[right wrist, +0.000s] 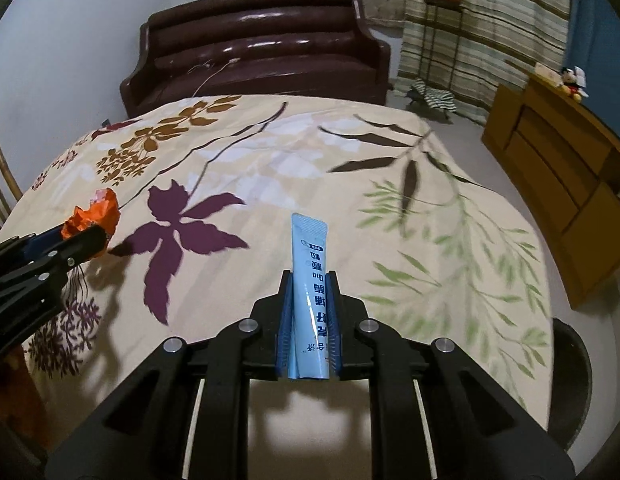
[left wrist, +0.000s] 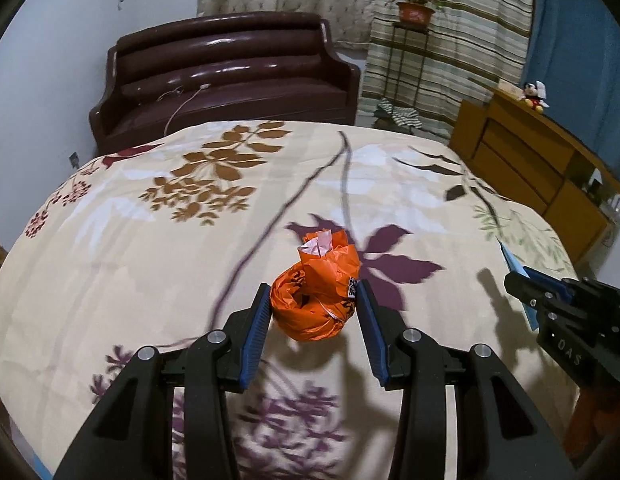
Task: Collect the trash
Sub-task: 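Carry the orange bag and blue tube over the black bin with both tools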
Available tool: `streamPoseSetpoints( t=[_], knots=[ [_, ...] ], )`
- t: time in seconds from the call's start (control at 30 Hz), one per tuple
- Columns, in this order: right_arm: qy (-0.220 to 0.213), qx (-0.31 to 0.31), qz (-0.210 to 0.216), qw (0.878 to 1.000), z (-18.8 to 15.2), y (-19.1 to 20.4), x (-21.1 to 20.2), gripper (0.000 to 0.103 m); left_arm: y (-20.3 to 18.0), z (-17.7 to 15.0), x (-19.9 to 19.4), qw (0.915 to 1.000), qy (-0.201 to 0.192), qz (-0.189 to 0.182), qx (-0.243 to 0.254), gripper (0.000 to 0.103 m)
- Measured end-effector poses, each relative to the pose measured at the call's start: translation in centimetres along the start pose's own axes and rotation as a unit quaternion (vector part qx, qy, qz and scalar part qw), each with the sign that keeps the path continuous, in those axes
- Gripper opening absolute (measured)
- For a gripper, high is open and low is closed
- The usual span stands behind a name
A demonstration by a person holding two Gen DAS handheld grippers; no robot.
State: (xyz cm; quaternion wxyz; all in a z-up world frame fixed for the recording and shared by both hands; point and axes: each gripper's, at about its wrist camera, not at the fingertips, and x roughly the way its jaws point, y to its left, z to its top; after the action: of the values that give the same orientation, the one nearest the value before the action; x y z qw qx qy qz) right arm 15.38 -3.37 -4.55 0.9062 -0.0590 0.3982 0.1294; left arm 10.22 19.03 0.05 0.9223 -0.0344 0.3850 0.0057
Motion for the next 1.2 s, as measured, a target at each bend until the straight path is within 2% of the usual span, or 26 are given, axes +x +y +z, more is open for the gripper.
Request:
streamPoseSetpoints(
  t=[0.53, 0.87, 1.2],
  knots=[
    [-0.031, 0.078, -0.059, 0.995, -4.2, -9.4, -5.3, 0.016, -11.3, -0.8, -0.6, 0.9953, -0.001, -0.073, 0.064, 0.043],
    [-0.039, 0.123, -0.114, 0.985, -7.4, -15.9, -8.0, 0.016, -19.0, -1.8, -1.0, 0.986, -0.004, -0.125, 0.11, 0.043],
    [-0.041, 0.169, -0.15, 0.973, -10.2, -21.2, -9.6, 0.016, -25.7, -3.0, -1.2, 0.975, -0.002, -0.161, 0.153, 0.043]
  ],
)
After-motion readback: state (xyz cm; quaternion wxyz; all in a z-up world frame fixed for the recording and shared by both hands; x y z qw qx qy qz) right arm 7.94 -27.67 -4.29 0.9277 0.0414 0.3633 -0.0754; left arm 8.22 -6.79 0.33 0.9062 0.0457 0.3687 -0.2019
